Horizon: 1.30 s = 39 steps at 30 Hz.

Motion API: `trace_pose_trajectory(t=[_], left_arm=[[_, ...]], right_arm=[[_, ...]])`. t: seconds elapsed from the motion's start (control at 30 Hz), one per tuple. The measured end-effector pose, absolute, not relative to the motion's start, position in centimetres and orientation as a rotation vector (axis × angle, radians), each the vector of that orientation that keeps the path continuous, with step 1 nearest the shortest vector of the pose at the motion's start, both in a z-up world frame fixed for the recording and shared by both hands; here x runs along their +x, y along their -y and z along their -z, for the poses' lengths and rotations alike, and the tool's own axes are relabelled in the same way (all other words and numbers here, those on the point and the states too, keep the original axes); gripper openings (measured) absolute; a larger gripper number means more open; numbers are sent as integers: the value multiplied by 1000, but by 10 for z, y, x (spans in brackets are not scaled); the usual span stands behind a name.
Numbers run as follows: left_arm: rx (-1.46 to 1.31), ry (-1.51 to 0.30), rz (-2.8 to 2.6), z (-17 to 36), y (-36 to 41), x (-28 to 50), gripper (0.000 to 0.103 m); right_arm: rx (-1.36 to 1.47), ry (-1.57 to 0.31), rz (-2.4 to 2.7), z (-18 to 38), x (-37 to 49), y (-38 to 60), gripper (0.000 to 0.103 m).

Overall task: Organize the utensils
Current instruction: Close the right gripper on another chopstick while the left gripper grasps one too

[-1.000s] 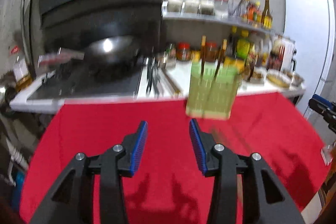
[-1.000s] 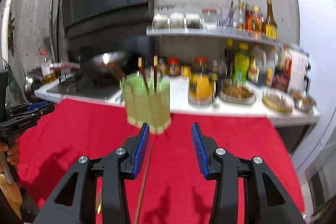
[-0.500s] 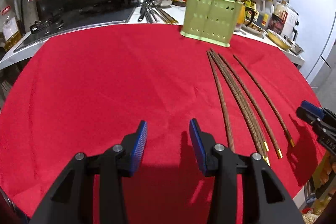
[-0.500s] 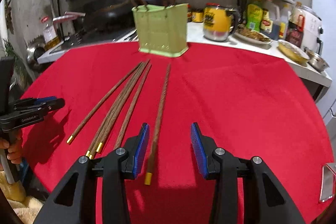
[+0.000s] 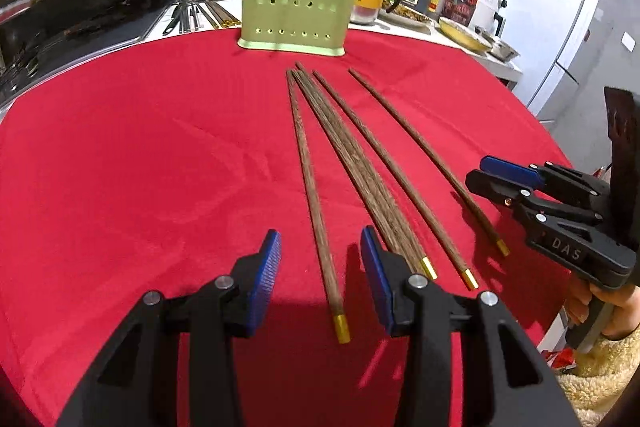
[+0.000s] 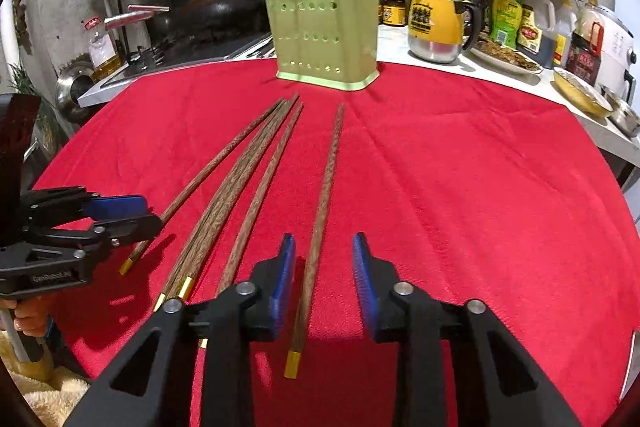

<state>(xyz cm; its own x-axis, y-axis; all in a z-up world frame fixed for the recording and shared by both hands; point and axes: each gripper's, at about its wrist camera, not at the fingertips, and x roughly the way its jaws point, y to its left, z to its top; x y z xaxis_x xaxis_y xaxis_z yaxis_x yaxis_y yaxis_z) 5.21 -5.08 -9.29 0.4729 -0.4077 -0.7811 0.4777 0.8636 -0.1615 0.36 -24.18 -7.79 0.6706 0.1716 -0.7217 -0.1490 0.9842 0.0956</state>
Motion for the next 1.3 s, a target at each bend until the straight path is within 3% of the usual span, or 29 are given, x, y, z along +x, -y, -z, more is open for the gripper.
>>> trace_pose_trajectory(t=[0.13, 0.27, 0.93, 1.0, 1.07, 1.3], left_arm=[[136, -920, 528, 95, 61, 54, 35], [184, -901, 487, 95, 65, 57, 8], [135, -893, 315, 94, 14, 69, 7], [108, -901, 339, 93, 9, 63, 25], [112, -894, 356, 93, 6, 51, 33], [175, -864, 316, 96, 5, 18, 33]], right_arm=[[7, -824, -191, 82, 11, 235, 22], [-20, -851, -175, 89, 21, 228, 9], [51, -860, -29, 90, 12, 262, 10], [55, -851, -38, 88, 7, 262, 15], [45, -841, -44, 86, 1, 261, 22], [42, -813, -68, 82, -20, 263, 23]])
